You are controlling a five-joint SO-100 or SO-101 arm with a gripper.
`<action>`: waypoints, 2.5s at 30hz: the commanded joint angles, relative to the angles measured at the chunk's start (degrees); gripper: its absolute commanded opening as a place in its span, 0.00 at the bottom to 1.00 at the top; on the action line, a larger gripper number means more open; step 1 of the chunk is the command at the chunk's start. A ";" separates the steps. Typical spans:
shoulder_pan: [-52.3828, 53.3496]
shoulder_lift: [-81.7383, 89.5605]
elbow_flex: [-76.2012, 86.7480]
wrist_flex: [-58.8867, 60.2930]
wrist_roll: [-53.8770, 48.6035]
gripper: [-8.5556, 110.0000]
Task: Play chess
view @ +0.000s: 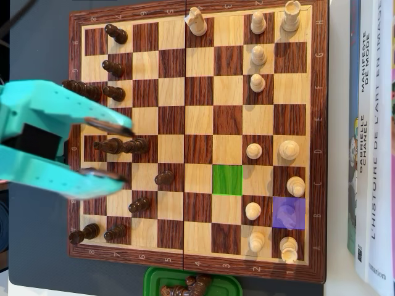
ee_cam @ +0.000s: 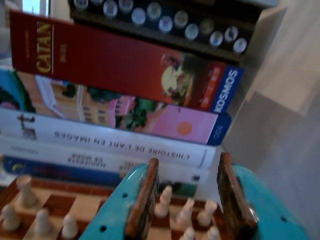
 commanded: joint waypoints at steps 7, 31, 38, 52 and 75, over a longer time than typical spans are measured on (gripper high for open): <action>0.79 -0.26 -16.35 20.13 0.62 0.22; 8.17 -64.16 -64.25 48.43 1.76 0.22; 8.35 -84.73 -78.84 48.52 1.67 0.22; 10.55 -102.48 -94.39 48.52 1.67 0.22; 11.43 -117.16 -102.92 48.08 1.67 0.22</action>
